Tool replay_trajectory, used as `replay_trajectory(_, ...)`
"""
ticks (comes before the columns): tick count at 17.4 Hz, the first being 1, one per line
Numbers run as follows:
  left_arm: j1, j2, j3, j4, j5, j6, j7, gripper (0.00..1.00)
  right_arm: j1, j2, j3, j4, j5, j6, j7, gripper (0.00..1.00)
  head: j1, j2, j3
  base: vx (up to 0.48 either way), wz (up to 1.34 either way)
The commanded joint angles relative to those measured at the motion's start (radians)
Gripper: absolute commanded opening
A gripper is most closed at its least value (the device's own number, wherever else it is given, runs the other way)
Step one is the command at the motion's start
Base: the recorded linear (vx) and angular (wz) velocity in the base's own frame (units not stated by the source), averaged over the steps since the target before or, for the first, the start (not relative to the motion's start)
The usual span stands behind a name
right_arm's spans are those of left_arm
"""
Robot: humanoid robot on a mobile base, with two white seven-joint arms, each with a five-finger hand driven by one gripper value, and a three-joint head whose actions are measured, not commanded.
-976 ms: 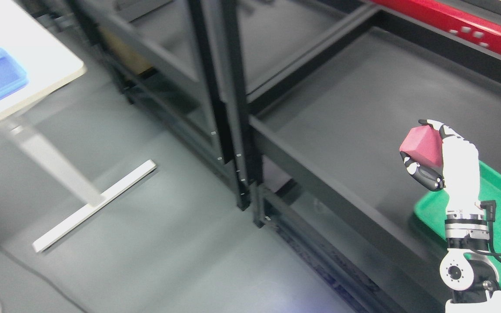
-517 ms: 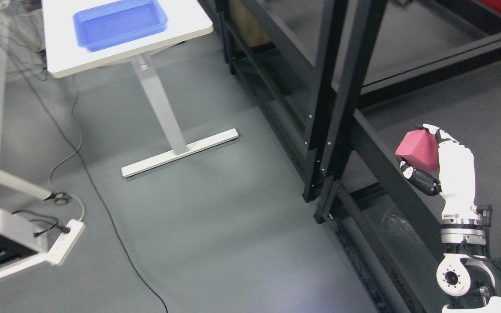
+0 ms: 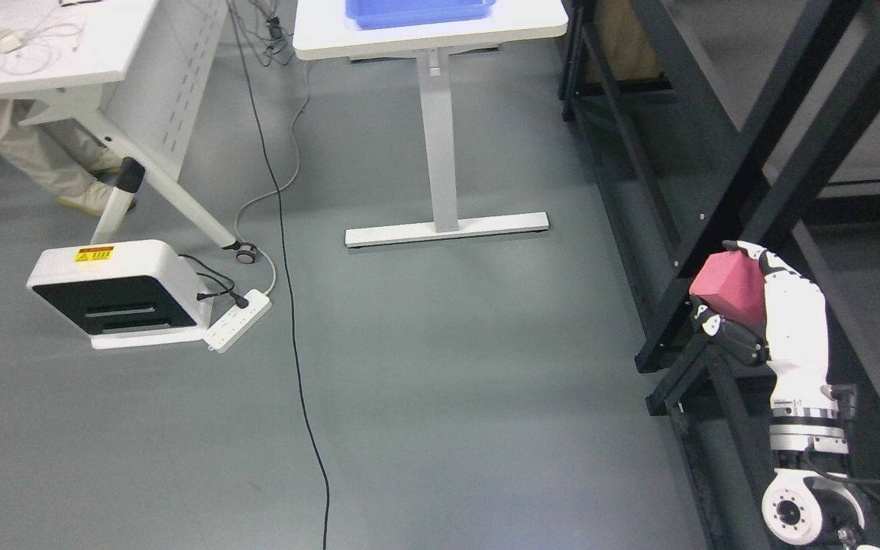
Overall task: Pick pink block from left shelf to tray
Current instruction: 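Carry the pink cube in the right hand while turning toward the blue tray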
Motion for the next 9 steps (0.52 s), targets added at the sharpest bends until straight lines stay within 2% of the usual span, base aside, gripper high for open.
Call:
replay_trajectory(1, -0.022, 0.017, 0.000, -0.018, -0.002, -0.001, 0.000, 1.00, 0.025, 0.009, 0.002, -0.029, -0.001, -0.001, -0.001, 0.03, 0.0000, 0.000, 0.000, -0.067, 0.47)
replay_trajectory(4, -0.022, 0.017, 0.000, -0.018, -0.002, -0.001, 0.000, 1.00, 0.020, 0.012, 0.004, -0.029, -0.001, -0.001, 0.001, 0.03, 0.0000, 0.000, 0.000, -0.038, 0.27)
replay_trajectory(9, -0.022, 0.017, 0.000, -0.018, -0.002, -0.001, 0.000, 1.00, 0.020, 0.025, 0.017, -0.039, -0.001, -0.001, 0.004, 0.03, 0.0000, 0.000, 0.000, 0.026, -0.01)
